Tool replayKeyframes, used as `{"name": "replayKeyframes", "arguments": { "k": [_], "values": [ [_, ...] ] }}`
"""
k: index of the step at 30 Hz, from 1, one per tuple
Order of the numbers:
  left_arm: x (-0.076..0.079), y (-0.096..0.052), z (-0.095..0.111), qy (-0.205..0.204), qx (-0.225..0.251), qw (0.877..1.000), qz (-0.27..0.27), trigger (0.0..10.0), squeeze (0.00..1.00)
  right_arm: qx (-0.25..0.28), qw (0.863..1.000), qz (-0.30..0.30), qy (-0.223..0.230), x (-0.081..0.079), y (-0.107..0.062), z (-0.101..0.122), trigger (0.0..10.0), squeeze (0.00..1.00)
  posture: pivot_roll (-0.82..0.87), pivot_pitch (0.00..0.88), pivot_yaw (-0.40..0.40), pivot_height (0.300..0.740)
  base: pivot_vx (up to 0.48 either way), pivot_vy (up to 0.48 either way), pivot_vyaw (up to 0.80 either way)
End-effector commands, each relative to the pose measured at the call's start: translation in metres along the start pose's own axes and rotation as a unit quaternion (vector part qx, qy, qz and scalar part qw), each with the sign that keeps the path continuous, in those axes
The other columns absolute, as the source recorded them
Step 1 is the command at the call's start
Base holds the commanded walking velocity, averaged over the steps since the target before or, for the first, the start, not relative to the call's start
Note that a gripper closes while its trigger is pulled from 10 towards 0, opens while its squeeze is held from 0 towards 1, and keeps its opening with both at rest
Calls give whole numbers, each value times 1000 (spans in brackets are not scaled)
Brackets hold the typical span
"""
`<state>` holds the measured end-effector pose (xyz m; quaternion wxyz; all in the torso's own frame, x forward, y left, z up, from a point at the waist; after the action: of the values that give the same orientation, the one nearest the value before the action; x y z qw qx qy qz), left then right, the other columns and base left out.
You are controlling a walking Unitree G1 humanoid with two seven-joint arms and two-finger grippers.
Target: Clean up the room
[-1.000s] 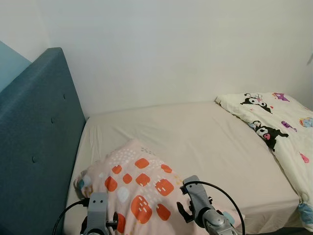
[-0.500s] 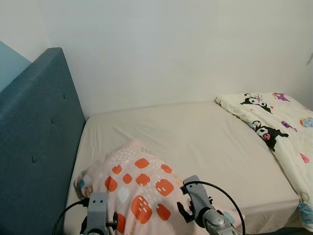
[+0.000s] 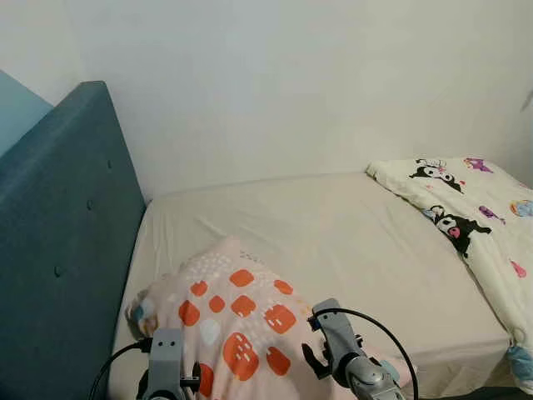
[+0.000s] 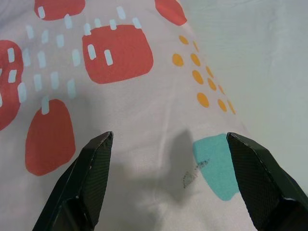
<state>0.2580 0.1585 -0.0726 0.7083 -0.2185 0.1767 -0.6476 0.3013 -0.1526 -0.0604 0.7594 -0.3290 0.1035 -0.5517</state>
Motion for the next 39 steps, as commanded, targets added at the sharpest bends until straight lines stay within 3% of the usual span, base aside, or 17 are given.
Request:
{"name": "replayKeyframes", "arguments": {
  "k": [1,11,30,39],
  "values": [
    [-3,0,-1,3,-1,1000,5,10000,0,3,1000,2,-7,0,0,2,10000,0,-121,0,-29,740,0,0,0],
    [-4,0,0,4,0,1000,9,10000,0,6,1000,5,-3,-2,0,2,10000,0,-116,0,-29,725,0,0,0],
    [-2,1,5,1,7,1000,9,10000,0,7,1000,5,-2,-4,1,3,10000,0,-112,0,-27,652,0,0,0],
    [-2,2,10,0,13,1000,9,10000,0,15,1000,1,3,-3,1,6,10000,0,-106,0,-26,647,0,0,0]
  ]
}}
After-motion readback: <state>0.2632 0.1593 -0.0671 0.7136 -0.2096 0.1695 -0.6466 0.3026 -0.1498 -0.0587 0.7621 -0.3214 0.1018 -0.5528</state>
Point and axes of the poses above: a point about 5 cm out from each wrist's last joint towards the gripper, its own y axis pointing out of the wrist towards the gripper, its own z axis along the axis of the wrist's last joint, x = y × z, the point moved 5 cm from there along y, pointing out of the wrist towards the gripper, and after that the axes turned 4 degrees about -y, right-handed, at the moved point
